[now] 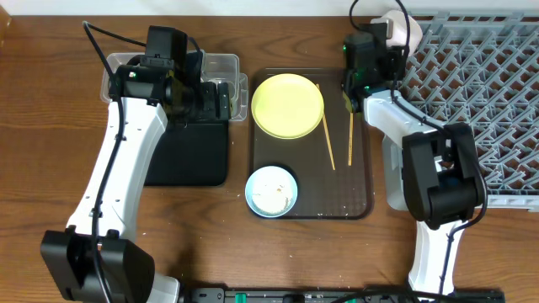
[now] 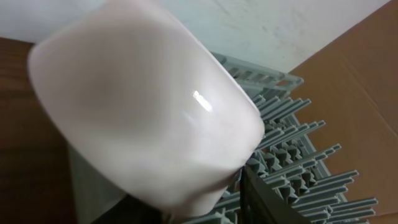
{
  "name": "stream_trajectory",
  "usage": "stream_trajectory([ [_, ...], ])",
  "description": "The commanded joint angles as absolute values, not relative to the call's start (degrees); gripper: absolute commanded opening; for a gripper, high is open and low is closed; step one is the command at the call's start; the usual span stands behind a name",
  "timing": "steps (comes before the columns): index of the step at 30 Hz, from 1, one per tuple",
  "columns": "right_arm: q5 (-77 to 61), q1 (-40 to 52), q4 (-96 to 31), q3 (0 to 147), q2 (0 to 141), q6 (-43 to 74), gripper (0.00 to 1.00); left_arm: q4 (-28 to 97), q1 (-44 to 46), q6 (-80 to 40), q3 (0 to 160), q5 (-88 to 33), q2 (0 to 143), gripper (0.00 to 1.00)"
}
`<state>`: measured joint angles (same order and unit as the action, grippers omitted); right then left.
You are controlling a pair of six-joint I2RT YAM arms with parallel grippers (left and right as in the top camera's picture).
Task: Sort waste into correct bins and load items into the dishwasher rack
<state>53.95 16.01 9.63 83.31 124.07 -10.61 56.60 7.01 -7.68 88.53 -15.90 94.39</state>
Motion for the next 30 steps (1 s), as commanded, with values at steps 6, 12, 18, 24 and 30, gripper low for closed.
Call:
stream_trajectory([
  [6,53.3,16.2,7.8,83.7,124.8,-8.2,0.36,56.7,6.8,-7.6,89.1,-15.3,94.4,0.92],
  [12,53.3,14.4,5.9,83.7,124.7,-2.2,0.36,56.7,6.8,-7.6,89.1,-15.3,94.4,0.92],
  [18,53.3,13.0,5.6,83.7,124.0,1.2,0.36,56.7,6.8,-7.6,89.1,-15.3,94.4,0.92],
  [24,53.1,11.6,5.8,83.7,123.2,1.9,0.36,56.7,6.8,-7.6,89.1,-15.3,94.4,0.92],
  [30,52.8,11.3,5.8,83.7,123.2,2.8,0.46,56.7,6.8,-7.6,89.1,-15.3,94.4,0.92],
])
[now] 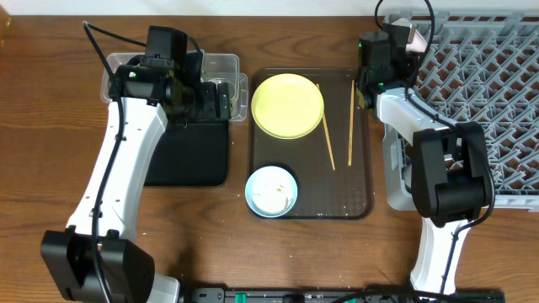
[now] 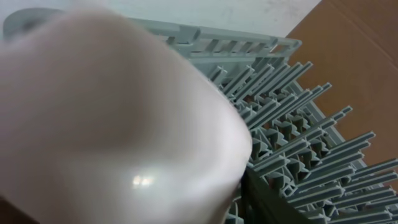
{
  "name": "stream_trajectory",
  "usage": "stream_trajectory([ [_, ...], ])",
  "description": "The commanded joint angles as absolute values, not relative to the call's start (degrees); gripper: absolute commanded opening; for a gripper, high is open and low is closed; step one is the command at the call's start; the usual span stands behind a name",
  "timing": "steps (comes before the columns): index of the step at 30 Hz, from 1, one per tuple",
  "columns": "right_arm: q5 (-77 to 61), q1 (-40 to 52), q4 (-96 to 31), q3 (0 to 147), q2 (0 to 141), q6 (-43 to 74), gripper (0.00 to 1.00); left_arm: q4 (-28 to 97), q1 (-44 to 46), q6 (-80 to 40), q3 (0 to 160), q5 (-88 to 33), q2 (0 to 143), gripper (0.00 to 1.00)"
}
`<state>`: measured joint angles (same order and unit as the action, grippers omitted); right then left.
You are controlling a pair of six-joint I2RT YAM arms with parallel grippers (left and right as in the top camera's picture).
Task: Sort waste into correct bins and load items into the dishwasher rack
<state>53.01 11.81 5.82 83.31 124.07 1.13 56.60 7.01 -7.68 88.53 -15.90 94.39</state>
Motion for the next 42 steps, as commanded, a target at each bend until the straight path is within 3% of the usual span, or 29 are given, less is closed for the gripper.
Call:
stream_trajectory([
  [1,52.3,11.3,5.8,83.7,123.1,2.9,0.51,56.7,6.8,-7.6,89.1,-15.3,94.4,0.92],
  [6,52.0,11.3,5.8,83.7,123.1,5.7,0.88,56.7,6.8,-7.6,89.1,-15.4,94.4,0.92],
  [9,50.7,11.4,5.6,83.7,122.9,5.8,0.99,56.7,6.8,-7.6,89.1,-15.3,94.4,0.92],
  [21,36.7,13.9,2.7,83.7,113.4,5.8,0.99,56.7,6.8,-7.6,89.1,-15.3,94.4,0.92],
  [34,-0.3,18.9,-23.0,83.7,98.5,13.4,0.99,56.7,6.8,-7.6,89.1,-15.3,94.4,0.92],
  [42,-7.2,16.6,-34.2,83.7,92.8,13.5,0.99,55.9,6.8,-7.6,89.1,-15.3,94.4,0.92],
])
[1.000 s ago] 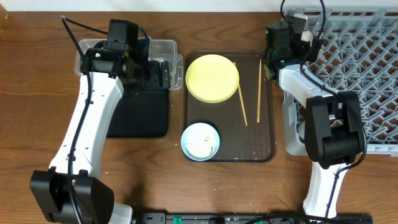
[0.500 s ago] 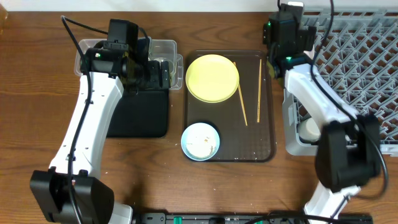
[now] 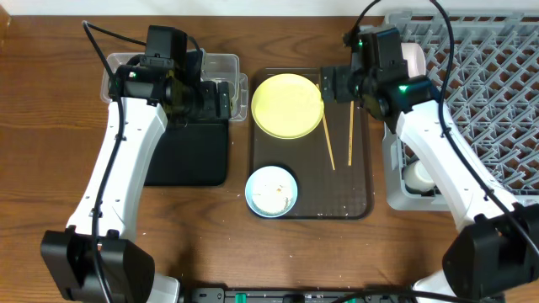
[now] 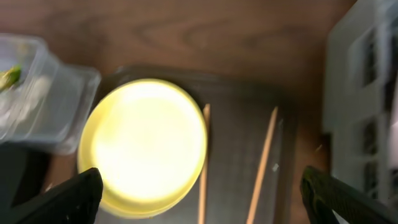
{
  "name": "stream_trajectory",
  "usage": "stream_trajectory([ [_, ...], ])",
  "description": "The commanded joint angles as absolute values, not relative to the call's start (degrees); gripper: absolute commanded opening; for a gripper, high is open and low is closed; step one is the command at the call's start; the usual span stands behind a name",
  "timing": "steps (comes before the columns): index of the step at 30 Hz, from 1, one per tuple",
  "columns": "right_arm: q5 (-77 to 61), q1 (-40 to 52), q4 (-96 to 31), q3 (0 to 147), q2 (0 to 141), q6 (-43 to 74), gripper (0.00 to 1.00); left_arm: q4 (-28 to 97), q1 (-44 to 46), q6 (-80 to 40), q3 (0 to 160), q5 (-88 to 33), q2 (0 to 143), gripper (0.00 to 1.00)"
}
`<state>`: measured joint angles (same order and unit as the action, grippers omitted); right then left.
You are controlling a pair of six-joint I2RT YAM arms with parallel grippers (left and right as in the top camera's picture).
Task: Sort waste into correct bins and load items into the dishwasher rack
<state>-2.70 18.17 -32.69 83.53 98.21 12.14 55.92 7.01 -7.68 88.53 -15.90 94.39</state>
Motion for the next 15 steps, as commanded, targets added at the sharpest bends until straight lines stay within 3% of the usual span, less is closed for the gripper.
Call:
stream_trajectory([
  [1,-7.4,15.7,-35.1,83.7,91.0,13.5,0.99,55.9,6.8,-7.6,89.1,-15.3,94.4,0.92],
  [10,-7.3,1.7,-46.0,83.7,76.7,13.5,0.99,56.9,7.0,-7.8,89.1,-20.7,94.4,0.92],
  [15,-7.4,-4.6,-50.7,83.7,75.2,13.5,0.99,60.9,12.3,-7.9,88.5,-20.9,94.5,0.85],
])
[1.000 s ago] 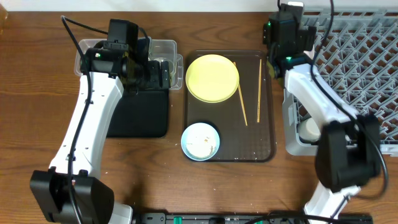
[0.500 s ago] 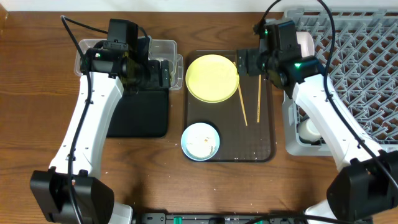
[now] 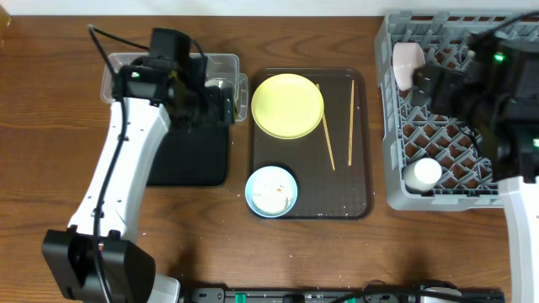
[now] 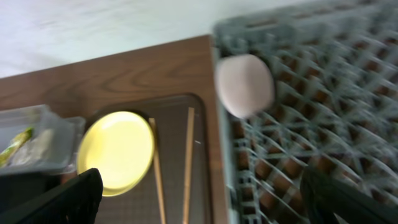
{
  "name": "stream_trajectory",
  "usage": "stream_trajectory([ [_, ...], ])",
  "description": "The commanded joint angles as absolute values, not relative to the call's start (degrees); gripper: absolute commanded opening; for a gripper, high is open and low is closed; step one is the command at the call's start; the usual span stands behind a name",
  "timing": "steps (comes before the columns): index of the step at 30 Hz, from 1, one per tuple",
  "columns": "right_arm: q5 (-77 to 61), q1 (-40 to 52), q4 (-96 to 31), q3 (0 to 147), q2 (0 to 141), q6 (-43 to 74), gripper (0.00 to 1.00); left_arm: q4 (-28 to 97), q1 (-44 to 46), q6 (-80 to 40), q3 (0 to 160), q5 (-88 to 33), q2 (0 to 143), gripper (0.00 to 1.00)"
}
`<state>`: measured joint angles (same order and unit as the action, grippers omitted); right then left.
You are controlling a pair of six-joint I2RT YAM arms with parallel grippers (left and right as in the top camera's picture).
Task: Sort waste into correct bins and load items into the dishwasher rack
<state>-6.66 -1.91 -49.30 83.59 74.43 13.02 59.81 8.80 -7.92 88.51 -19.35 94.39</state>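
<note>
A pale pink cup (image 3: pixel 408 63) (image 4: pixel 244 84) lies in the far left corner of the grey dishwasher rack (image 3: pixel 505 34) (image 4: pixel 323 130). My right gripper (image 3: pixel 427 84) (image 4: pixel 205 208) hangs open and empty above the rack, close to the cup. On the dark tray (image 3: pixel 360 181) lie a yellow plate (image 3: pixel 287 104) (image 4: pixel 116 151), two chopsticks (image 3: pixel 327 130) (image 4: pixel 188 162) and a small bowl with residue (image 3: pixel 271 190). My left gripper (image 3: pixel 221 103) hovers at the right end of the clear container (image 3: pixel 168 67); the state of its jaws is not visible.
A white cup (image 3: pixel 421 174) stands in the rack's near left corner. A black bin (image 3: pixel 189 156) lies in front of the clear container. The clear container (image 4: pixel 31 134) holds scraps of waste. Bare wooden table (image 3: pixel 50 168) surrounds everything.
My right gripper, open over the tray's far right corner by the plate, now sits further right and higher above the rack. The pink cup stays in the rack. The left arm has barely shifted.
At first my right gripper held the pink cup just left of the rack's far left corner. A second later it held the cup over that corner. Then the cup lay in the rack and the gripper was open over the tray. Now it hangs above the rack.
</note>
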Motion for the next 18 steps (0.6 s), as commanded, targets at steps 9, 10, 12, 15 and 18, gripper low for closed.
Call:
stream_trajectory([
  [9,-7.4,-6.1,-52.5,83.7,75.5,13.5,0.99,59.0,30.9,-22.9,83.4,-7.5,95.7,0.82],
  [10,-7.4,-6.1,-52.5,83.7,75.5,13.5,0.99,58.5,32.5,-24.6,83.0,-6.6,96.3,0.81],
  [12,-7.4,-6.1,-52.6,83.7,75.6,13.5,0.99,57.0,35.6,-26.5,82.0,-6.4,97.9,0.80],
  [15,-7.4,-6.1,-52.8,83.7,75.6,13.5,0.99,55.7,38.8,-28.0,81.6,-6.3,101.0,0.78],
  [18,-7.4,-6.1,-53.1,83.7,75.7,13.5,0.99,55.0,40.9,-28.4,81.6,-6.3,104.1,0.73],
])
